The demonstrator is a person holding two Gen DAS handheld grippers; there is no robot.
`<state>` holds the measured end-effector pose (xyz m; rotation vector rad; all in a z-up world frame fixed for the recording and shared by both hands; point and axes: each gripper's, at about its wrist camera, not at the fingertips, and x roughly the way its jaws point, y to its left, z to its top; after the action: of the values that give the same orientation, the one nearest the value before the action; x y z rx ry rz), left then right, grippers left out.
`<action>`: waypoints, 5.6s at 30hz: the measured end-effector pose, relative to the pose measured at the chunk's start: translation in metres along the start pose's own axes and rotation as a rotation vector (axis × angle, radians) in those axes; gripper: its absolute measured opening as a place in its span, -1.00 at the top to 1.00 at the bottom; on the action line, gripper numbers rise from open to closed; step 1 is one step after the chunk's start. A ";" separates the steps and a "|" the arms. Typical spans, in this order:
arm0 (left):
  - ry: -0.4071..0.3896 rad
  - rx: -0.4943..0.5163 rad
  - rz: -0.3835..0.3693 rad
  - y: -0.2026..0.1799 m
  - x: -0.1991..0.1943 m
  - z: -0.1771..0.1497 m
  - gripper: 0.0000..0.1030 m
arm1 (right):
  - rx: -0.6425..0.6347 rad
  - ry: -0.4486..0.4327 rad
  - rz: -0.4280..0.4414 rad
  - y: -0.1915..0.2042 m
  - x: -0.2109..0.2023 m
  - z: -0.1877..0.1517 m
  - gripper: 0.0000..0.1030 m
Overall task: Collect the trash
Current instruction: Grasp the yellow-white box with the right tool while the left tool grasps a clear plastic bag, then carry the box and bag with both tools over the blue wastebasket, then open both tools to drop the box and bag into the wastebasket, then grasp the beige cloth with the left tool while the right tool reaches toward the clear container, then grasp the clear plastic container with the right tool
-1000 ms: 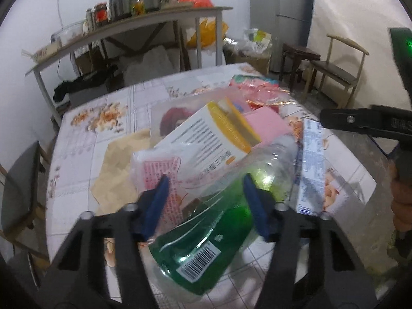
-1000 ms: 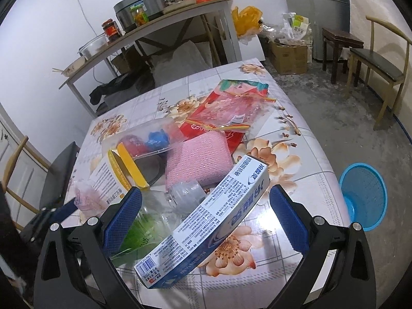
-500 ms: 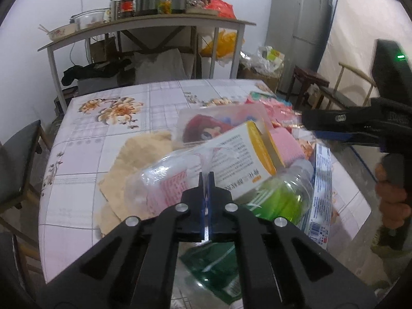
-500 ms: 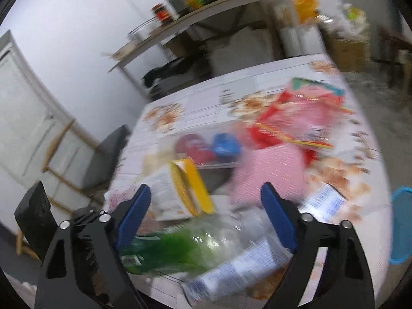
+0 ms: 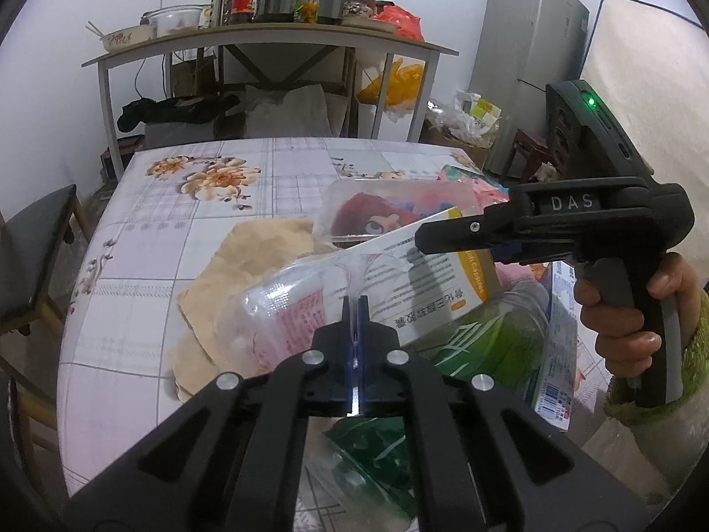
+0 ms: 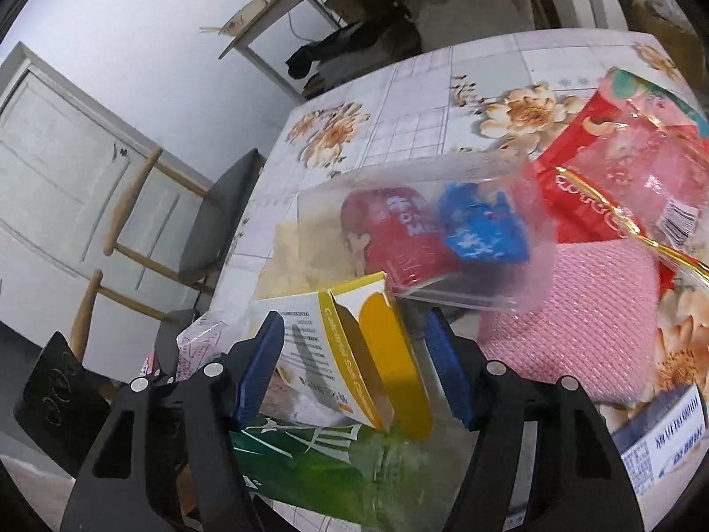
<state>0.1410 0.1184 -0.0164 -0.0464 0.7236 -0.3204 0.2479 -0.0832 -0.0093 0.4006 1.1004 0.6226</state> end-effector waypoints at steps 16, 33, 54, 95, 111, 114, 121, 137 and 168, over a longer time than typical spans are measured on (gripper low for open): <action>-0.056 -0.054 0.054 0.013 -0.020 0.013 1.00 | -0.106 -0.099 0.035 0.038 -0.036 0.003 0.45; -0.229 0.052 -0.005 -0.063 -0.081 0.090 1.00 | -0.043 -0.475 -0.041 0.013 -0.212 -0.033 0.48; 0.395 0.327 -0.596 -0.409 0.075 0.122 1.00 | 0.718 -0.819 -0.652 -0.202 -0.380 -0.257 0.48; 0.343 0.357 -0.501 -0.317 0.064 0.104 -0.62 | 0.991 -0.653 -0.556 -0.288 -0.306 -0.310 -0.35; 0.222 -0.226 -0.106 0.034 0.017 0.075 -0.63 | 0.420 -0.424 -0.274 -0.128 -0.211 -0.124 -0.43; 0.264 -0.242 -0.059 0.057 0.044 0.068 -0.63 | 0.367 -0.382 -0.243 -0.106 -0.188 -0.101 -0.43; 0.399 -0.062 0.095 0.051 0.105 0.055 -0.63 | 0.277 -0.337 -0.266 -0.069 -0.171 -0.085 -0.43; 0.339 -0.225 0.010 0.092 0.101 0.050 0.52 | 0.226 -0.260 -0.256 -0.046 -0.145 -0.073 -0.43; 0.233 -0.439 -0.014 0.128 0.056 0.035 0.94 | -0.677 0.250 -0.128 0.055 -0.003 0.102 -0.88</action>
<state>0.2382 0.2211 -0.0457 -0.4355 1.0160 -0.1768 0.3251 -0.0427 0.0674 -0.3372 1.0681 0.8995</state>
